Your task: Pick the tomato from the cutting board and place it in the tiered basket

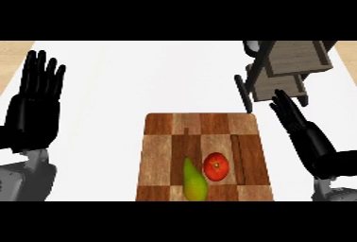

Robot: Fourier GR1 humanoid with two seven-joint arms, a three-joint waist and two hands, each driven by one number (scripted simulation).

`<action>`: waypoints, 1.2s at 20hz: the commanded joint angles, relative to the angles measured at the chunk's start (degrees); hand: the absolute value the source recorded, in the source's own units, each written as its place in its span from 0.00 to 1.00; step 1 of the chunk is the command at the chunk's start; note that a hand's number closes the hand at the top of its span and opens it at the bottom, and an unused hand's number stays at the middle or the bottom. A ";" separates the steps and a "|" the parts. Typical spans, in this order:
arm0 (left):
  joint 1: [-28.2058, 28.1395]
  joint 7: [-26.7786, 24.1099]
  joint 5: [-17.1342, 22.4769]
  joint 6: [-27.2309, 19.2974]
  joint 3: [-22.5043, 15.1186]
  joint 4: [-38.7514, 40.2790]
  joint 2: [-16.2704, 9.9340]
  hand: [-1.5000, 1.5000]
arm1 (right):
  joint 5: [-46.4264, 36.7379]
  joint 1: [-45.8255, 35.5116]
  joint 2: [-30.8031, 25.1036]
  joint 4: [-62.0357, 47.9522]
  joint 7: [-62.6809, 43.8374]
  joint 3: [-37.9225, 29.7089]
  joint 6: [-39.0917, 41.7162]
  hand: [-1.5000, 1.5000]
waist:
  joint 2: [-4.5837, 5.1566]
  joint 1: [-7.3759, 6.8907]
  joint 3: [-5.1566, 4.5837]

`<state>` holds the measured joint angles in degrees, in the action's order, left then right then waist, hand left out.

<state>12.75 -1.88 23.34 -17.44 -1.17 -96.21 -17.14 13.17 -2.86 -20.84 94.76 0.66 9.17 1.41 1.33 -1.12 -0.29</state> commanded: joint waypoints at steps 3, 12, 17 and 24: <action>0.28 0.15 -4.88 5.15 -5.86 7.40 -1.50 0.50 | -9.88 -8.17 10.91 -5.03 -5.44 11.03 -8.22 0.00 | -0.86 0.30 0.25; -2.37 -2.83 -10.27 12.12 -15.64 18.45 1.21 0.50 | -10.54 -13.25 20.64 -16.18 3.93 25.83 -28.10 0.00 | -0.86 0.34 0.33; -4.30 -4.35 -9.77 13.87 -12.95 19.25 -0.38 0.50 | -25.36 -17.61 15.85 -6.23 -10.89 29.98 -28.70 0.00 | -1.59 1.71 0.19; -6.03 -3.41 -9.66 12.79 -13.74 18.12 0.49 0.50 | -36.61 -29.03 1.66 -4.91 -36.08 35.36 -11.72 0.00 | -2.89 2.42 -0.33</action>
<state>7.11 -5.33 13.77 -4.24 -14.77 -78.35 -17.26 -18.44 -26.90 -13.57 88.72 -24.61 40.94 -18.63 -0.99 1.01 -0.37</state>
